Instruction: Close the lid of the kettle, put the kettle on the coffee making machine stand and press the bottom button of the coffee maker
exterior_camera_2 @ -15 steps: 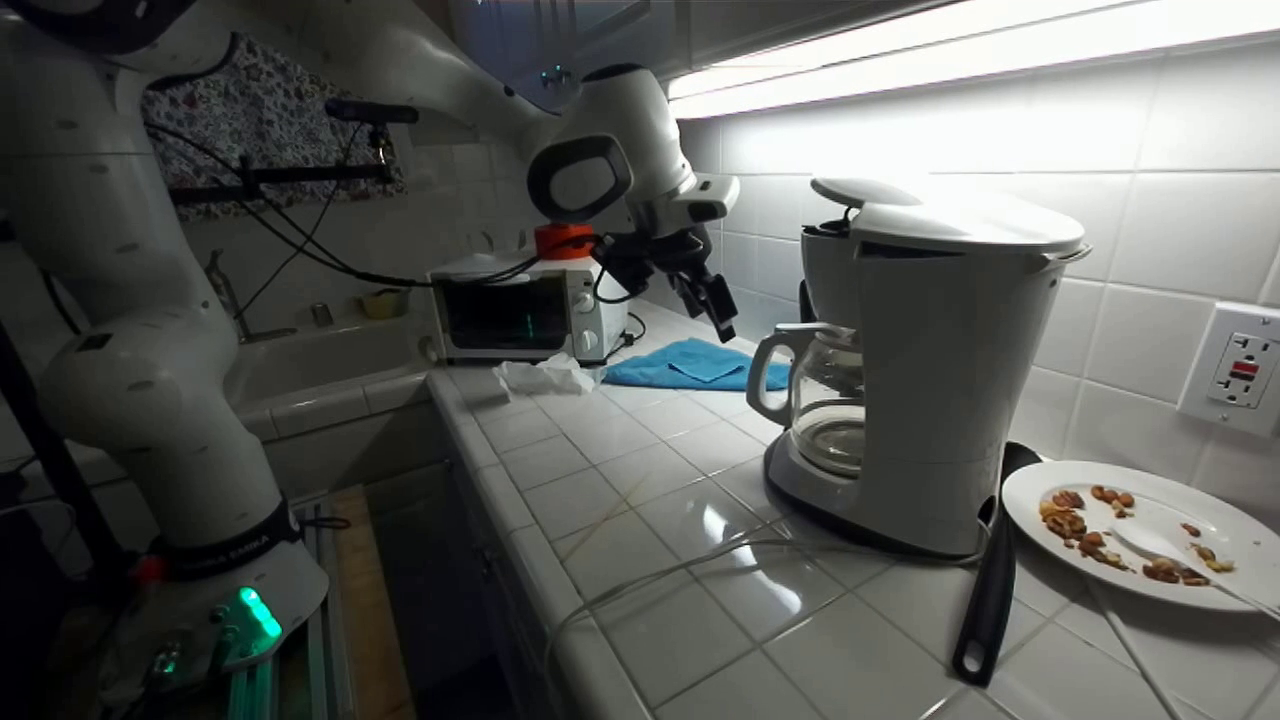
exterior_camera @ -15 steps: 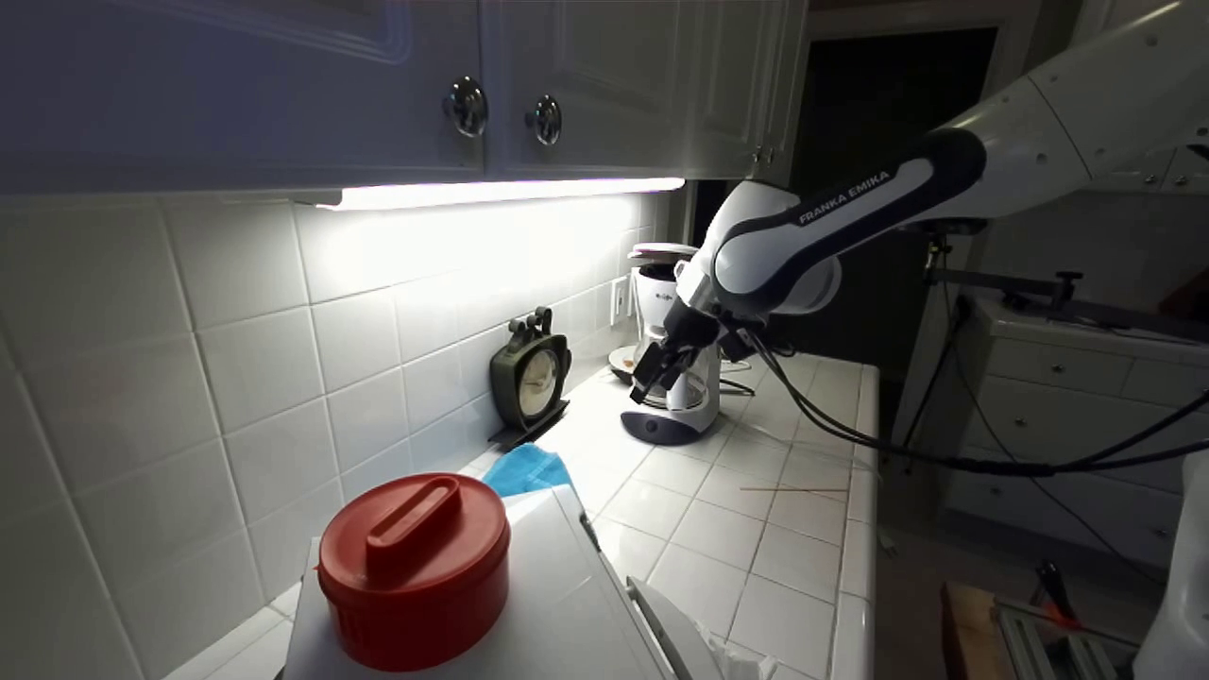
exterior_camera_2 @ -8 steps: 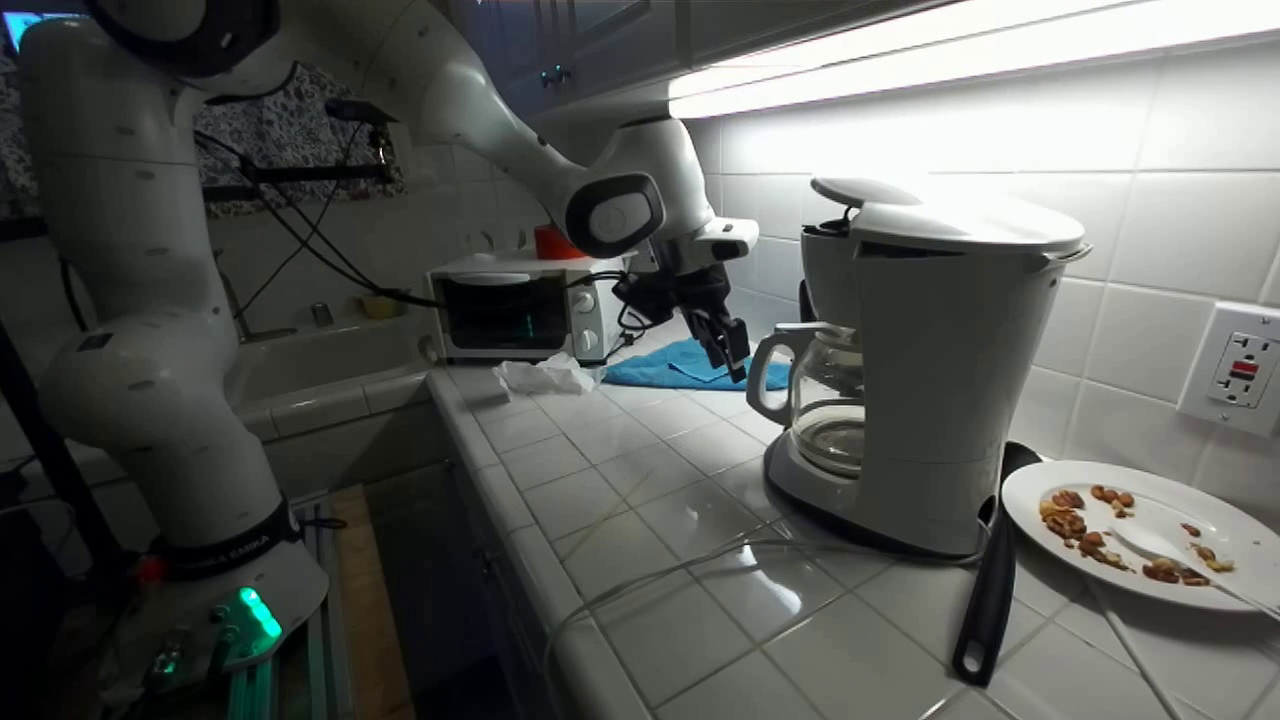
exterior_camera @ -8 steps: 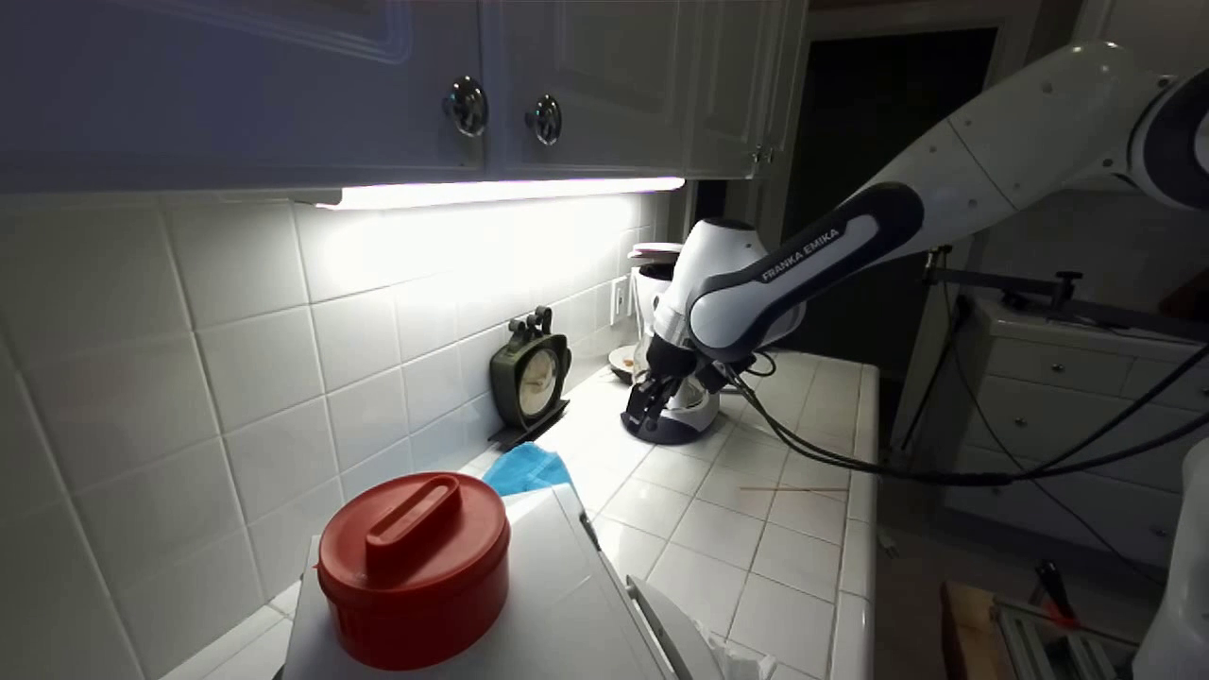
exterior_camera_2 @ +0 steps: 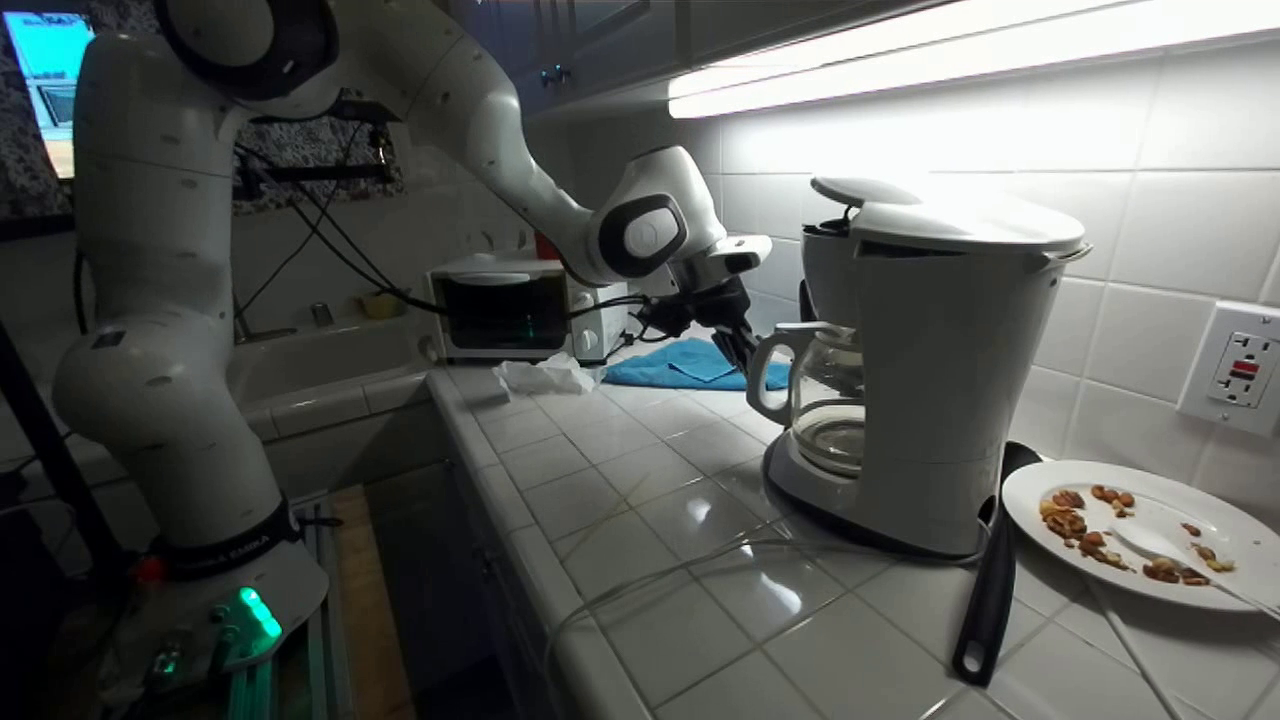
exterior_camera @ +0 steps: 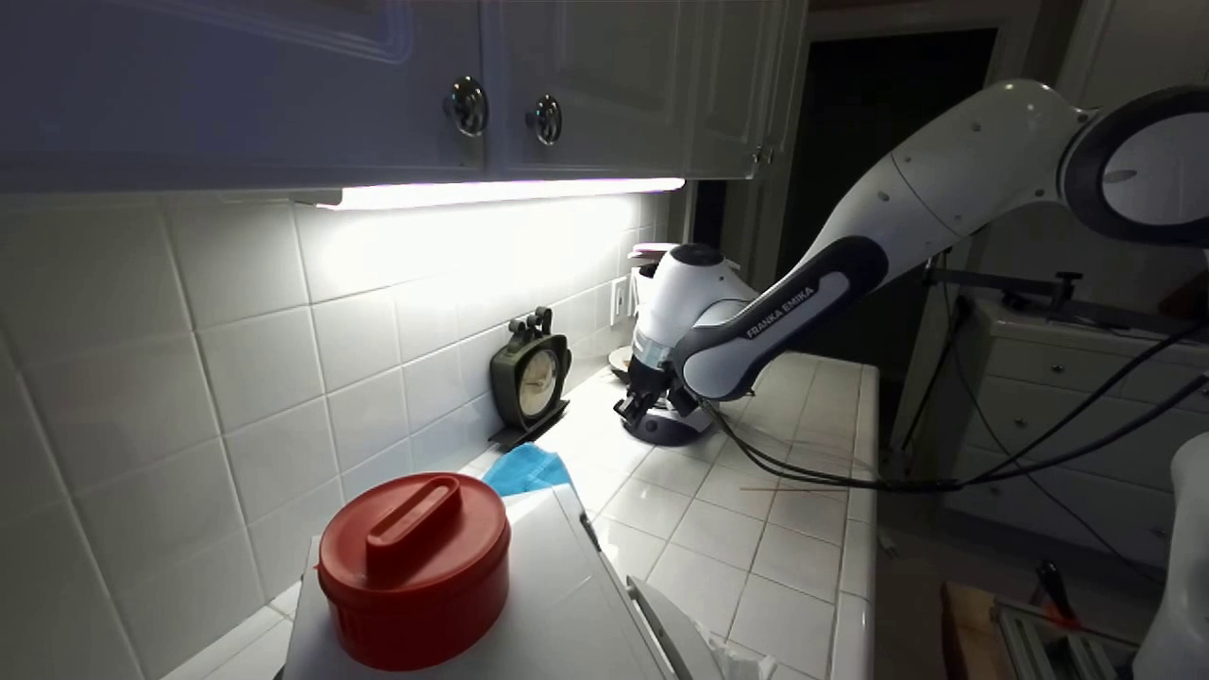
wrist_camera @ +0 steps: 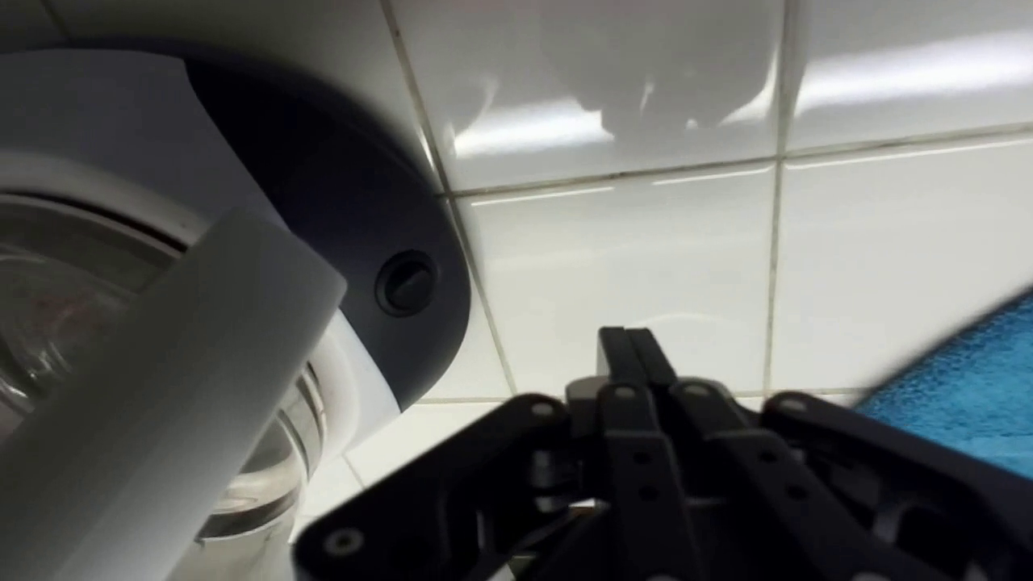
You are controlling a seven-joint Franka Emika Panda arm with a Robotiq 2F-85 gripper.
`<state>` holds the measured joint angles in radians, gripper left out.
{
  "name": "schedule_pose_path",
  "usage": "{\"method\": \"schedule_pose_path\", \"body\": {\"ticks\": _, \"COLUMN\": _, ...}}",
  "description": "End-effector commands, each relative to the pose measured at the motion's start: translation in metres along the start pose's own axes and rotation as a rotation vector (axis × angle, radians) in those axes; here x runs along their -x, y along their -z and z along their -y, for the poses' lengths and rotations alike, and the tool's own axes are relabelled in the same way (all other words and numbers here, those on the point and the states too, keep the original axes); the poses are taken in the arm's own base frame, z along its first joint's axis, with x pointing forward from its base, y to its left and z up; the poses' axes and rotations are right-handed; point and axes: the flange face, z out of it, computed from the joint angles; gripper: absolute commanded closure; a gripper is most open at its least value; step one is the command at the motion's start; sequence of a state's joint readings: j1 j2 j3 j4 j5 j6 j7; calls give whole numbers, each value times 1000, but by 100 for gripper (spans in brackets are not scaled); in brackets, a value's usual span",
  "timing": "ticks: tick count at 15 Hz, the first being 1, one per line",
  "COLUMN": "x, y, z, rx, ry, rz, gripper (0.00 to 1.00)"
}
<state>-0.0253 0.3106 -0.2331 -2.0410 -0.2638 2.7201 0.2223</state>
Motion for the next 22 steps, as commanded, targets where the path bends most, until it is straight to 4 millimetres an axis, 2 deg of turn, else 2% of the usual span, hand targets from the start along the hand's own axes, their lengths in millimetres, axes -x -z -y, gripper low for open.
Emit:
{"method": "schedule_pose_path", "body": {"ticks": 1, "x": -7, "y": -10, "z": 10, "rx": 100, "ry": 13, "rz": 2, "gripper": 100}}
{"method": "schedule_pose_path", "body": {"ticks": 8, "x": -6, "y": -17, "z": 13, "rx": 189, "ry": 37, "rz": 26, "gripper": 99}}
{"method": "schedule_pose_path", "body": {"ticks": 22, "x": 5, "y": -24, "z": -11, "rx": 237, "ry": 17, "rz": 87, "gripper": 99}}
